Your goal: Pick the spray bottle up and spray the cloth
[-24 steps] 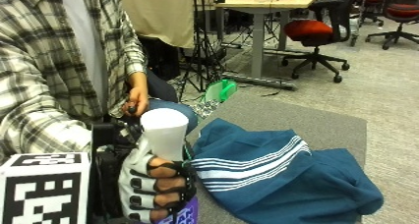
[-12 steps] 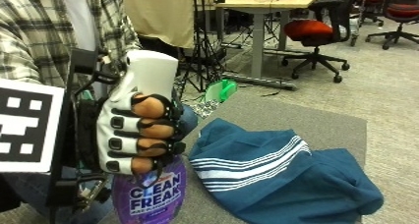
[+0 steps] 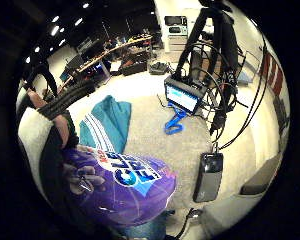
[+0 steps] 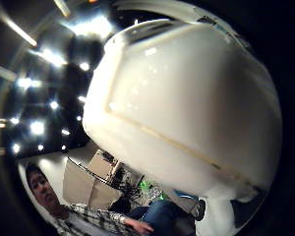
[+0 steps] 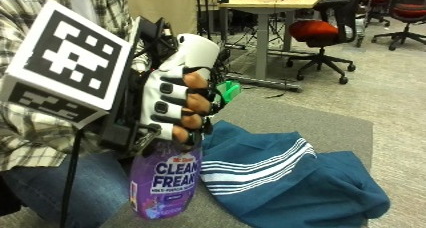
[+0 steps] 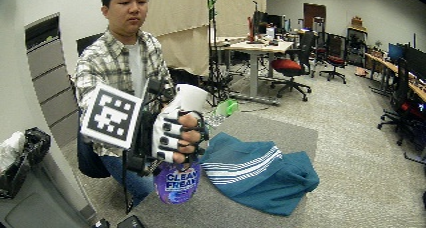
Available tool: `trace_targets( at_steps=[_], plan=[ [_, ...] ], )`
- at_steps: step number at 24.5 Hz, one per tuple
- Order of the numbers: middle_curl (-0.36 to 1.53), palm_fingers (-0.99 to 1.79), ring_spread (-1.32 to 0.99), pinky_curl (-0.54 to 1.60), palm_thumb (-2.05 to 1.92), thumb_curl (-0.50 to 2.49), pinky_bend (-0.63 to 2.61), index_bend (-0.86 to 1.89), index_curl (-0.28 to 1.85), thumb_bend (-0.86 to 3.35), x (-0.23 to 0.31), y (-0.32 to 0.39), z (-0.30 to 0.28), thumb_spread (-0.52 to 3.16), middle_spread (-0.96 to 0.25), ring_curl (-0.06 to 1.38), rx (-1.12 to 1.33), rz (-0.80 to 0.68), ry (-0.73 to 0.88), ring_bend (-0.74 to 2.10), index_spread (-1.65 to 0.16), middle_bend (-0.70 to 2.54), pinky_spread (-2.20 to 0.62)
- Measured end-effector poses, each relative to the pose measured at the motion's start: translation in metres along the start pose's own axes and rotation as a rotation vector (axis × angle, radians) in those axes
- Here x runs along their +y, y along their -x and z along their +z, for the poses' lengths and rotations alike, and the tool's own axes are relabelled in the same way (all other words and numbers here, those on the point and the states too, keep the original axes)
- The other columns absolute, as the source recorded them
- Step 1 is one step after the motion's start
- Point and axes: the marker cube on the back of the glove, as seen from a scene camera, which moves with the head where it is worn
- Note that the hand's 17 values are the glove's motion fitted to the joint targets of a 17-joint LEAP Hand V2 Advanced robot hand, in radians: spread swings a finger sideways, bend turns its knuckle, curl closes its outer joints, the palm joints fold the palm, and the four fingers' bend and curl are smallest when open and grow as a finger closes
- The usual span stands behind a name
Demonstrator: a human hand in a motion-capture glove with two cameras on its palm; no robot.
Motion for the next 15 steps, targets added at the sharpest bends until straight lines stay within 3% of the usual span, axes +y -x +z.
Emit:
trace_targets(
  at_steps=[15],
  plan=[
    [0.52, 1.29, -0.17, 0.38, 1.00, 0.76, 0.53, 0.25, 0.56, -0.03, 0.028, 0.038, 0.077, 0.15, -0.14, 0.46, 0.426, -0.189, 0.373, 0.52, -0.27, 0.50, -0.13]
  ],
)
